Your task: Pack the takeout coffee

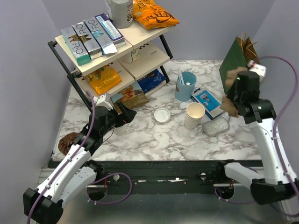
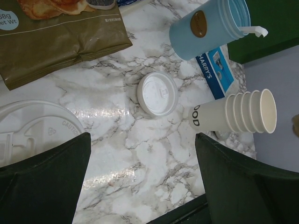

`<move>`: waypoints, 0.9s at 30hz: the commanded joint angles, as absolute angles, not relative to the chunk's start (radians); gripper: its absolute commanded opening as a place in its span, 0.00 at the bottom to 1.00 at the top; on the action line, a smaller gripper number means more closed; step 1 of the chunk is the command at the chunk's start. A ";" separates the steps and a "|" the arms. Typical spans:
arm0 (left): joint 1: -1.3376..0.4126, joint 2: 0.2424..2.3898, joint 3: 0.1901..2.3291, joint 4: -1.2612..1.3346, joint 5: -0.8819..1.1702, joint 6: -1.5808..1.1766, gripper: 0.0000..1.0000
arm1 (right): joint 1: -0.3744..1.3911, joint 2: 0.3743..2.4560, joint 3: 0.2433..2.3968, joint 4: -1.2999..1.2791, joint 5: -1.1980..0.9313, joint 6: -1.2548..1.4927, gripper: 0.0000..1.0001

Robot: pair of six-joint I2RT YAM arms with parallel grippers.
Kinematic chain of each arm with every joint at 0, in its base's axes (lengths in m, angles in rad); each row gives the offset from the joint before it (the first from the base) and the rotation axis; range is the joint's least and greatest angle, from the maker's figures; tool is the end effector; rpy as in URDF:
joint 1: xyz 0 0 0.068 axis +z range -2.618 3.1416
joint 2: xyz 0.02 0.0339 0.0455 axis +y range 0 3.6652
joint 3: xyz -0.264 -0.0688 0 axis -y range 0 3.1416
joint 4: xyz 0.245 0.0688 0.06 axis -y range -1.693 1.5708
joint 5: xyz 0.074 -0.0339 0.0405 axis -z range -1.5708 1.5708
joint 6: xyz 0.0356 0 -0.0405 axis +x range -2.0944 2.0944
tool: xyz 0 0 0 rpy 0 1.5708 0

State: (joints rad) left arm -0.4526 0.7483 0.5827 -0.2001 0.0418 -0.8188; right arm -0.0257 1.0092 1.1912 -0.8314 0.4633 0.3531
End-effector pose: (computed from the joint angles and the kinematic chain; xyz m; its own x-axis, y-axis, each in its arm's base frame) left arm 0.1616 -0.0802 0.2727 -0.5644 -0.5369 -0.6270 0.0876 0.7163 -0.6922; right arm 0.1933 -0.0209 0.3763 -0.4362 0.3207 -0.8408 0.5645 0.8252 0.0218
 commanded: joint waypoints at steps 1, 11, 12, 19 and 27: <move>-0.457 0.710 0.635 -0.251 0.038 -0.821 0.99 | 0.411 1.158 1.448 -0.897 0.861 0.195 0.06; -0.457 0.522 0.710 -0.501 -0.084 -0.842 0.99 | 0.931 1.295 1.496 -0.695 0.773 -0.077 0.09; -0.459 0.505 0.715 -0.552 -0.101 -0.844 0.99 | 0.971 1.299 1.480 -0.686 0.712 -0.099 0.10; -0.459 0.388 0.765 -0.736 -0.209 -0.870 0.99 | 1.250 1.362 1.355 -0.626 0.695 -0.149 0.13; -0.457 0.359 0.762 -0.775 -0.170 -0.896 0.99 | 1.292 1.449 1.181 -0.529 0.647 0.027 0.16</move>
State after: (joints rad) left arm -0.4538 0.3622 0.7471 -0.7151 -0.1722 -0.8806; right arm 1.2823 1.4117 1.2469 -0.6403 0.6315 -0.0486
